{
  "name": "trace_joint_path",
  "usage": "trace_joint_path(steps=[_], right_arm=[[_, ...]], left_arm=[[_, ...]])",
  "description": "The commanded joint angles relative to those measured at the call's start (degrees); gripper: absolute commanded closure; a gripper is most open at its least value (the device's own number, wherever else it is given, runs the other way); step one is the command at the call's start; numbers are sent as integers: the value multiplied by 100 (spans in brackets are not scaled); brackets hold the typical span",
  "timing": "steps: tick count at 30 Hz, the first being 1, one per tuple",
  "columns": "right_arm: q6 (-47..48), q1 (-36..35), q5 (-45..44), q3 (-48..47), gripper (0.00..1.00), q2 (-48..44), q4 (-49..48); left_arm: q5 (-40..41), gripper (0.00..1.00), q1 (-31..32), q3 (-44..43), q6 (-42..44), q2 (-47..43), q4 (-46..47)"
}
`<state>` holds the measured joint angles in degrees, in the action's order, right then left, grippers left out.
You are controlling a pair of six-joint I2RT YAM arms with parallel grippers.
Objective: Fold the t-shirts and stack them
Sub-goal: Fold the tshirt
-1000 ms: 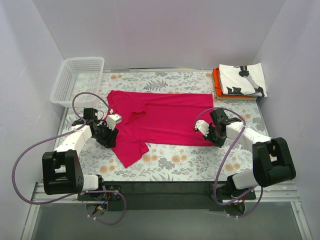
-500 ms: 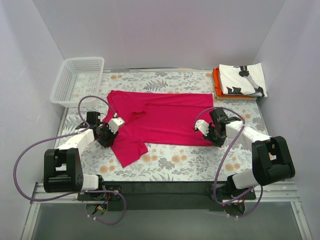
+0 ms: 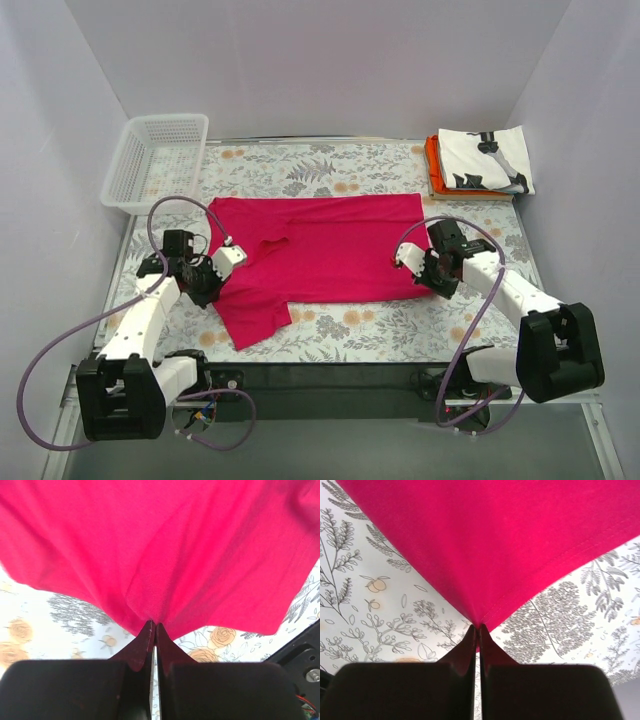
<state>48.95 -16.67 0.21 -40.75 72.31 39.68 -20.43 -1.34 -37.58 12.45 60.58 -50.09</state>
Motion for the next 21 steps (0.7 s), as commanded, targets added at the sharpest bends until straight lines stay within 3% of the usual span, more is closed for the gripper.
trace_joint_path(steps=[1, 21], right_arm=[[238, 199, 6, -591, 99, 142, 233], [475, 761, 427, -3069, 99, 2471, 259]], left_arm=[[-251, 100, -68, -749, -357, 288, -177], [-743, 100, -411, -2868, -990, 2748, 631]])
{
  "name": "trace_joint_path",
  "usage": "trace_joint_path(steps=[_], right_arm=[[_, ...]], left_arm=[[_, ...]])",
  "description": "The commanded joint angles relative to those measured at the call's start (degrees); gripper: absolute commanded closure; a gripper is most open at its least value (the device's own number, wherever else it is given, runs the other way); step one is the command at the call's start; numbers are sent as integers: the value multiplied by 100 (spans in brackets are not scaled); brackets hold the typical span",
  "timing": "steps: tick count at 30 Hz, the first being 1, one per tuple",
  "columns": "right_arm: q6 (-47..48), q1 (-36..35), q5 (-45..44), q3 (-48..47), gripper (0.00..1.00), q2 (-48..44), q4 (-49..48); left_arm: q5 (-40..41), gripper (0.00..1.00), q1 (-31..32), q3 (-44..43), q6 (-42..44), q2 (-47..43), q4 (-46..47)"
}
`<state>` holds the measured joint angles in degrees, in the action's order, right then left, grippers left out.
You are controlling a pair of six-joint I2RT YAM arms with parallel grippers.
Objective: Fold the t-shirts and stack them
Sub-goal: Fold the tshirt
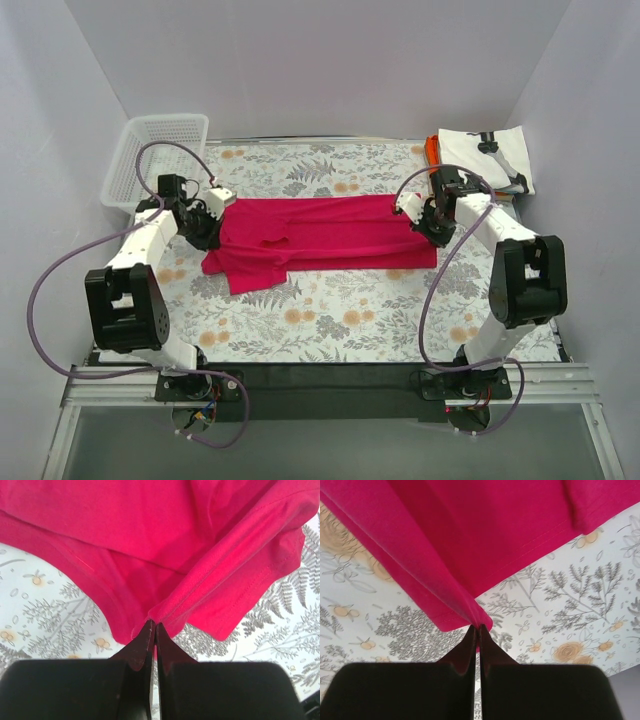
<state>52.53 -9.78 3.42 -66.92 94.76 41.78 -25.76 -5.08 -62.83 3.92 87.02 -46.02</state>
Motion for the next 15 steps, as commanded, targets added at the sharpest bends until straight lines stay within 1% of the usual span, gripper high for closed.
trace_joint_path(steps=[1, 7, 15], right_arm=[[117, 82, 115, -532, 99, 314, 41], [73, 99, 212, -1191, 99, 1061, 32], [-32, 108, 273, -1535, 99, 1809, -47]], left_arm=[[-210, 100, -37, -388, -137, 183, 225], [-202, 100, -46, -555, -252, 728, 646], [-105, 100, -54, -651, -348, 1317, 1104]])
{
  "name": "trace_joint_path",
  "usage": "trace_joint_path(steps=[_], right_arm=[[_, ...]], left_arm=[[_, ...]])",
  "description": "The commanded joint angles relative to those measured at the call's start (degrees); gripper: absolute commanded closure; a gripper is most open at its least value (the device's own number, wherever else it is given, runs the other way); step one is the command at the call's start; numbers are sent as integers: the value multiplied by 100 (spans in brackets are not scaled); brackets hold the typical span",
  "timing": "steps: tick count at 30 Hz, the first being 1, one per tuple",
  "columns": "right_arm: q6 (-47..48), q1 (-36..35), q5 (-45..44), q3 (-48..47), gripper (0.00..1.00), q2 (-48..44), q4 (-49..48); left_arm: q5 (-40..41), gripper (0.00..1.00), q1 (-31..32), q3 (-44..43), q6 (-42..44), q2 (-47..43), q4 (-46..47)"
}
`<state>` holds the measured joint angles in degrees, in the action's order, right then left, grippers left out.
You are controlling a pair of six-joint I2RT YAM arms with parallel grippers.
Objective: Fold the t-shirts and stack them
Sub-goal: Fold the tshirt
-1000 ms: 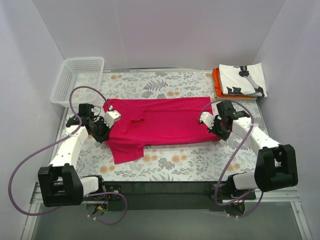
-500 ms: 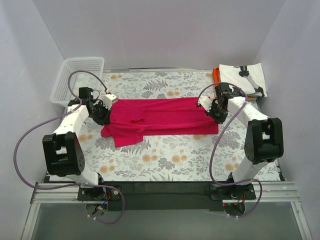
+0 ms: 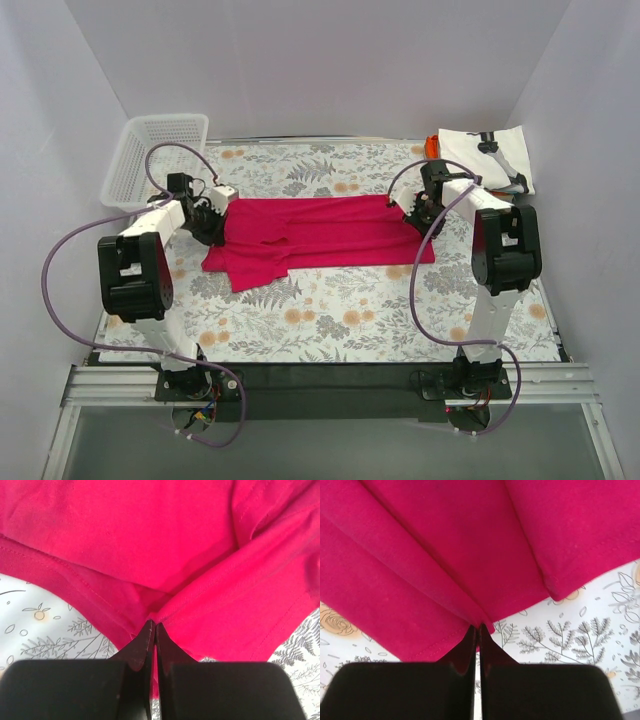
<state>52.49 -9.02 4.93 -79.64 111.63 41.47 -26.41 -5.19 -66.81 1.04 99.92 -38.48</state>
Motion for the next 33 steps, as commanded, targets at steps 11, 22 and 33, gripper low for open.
trace_joint_path(steps=[11, 22, 33], right_arm=[[147, 110, 79, -96, 99, -343, 27], [42, 243, 175, -271, 99, -20, 19], [-362, 198, 429, -622, 55, -299, 291]], left_arm=[[-180, 100, -43, -667, -130, -94, -142], [-118, 100, -43, -728, -288, 396, 271], [-461, 61, -8, -984, -403, -93, -186]])
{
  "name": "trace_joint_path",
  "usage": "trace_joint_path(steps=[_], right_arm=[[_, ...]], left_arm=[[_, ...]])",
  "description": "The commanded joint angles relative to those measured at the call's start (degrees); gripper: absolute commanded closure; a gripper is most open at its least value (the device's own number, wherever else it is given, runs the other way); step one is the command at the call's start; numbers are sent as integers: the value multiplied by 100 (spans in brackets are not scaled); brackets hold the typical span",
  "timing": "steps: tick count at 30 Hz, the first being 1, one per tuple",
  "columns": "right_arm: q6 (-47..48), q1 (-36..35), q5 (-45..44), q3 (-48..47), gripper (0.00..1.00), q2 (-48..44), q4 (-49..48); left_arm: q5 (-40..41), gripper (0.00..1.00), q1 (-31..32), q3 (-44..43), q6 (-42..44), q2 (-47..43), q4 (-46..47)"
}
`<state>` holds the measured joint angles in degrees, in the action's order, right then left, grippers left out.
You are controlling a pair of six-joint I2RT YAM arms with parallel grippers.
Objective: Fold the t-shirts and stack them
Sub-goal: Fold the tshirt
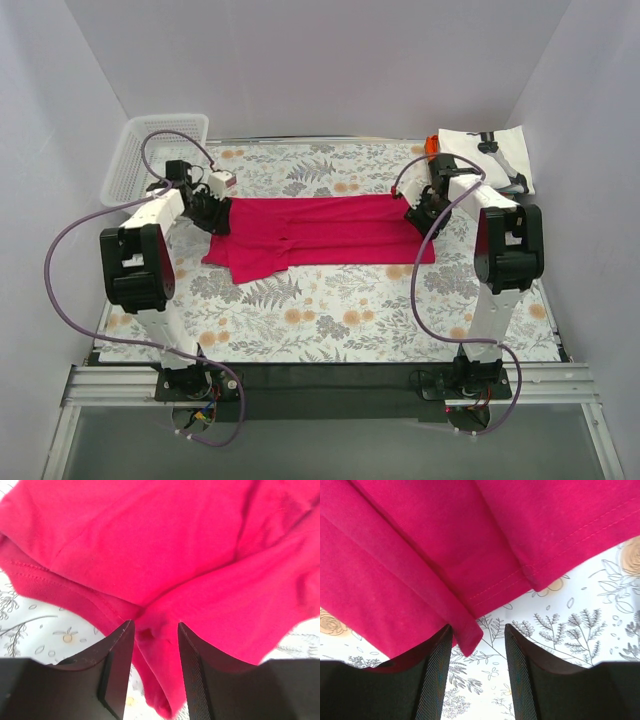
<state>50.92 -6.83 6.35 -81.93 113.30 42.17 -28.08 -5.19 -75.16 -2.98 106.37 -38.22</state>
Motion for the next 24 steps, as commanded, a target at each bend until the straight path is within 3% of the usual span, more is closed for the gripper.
trace_joint_path(steps=[1, 11, 16, 24], right_arm=[[-257, -11, 331, -420, 55, -562, 265], [-741, -46, 587, -254, 63, -1055, 625], [-882, -64, 727, -69, 66, -1029, 722], [-838, -47, 622, 81, 67, -1073, 713]], left_arm=[[-295, 62, 61, -62, 17, -888, -326], [741, 65, 1106, 1941, -255, -2331, -134], [1181, 64, 1696, 2408, -492, -2314, 138], [1699, 62, 1987, 2979, -580, -1848, 578]])
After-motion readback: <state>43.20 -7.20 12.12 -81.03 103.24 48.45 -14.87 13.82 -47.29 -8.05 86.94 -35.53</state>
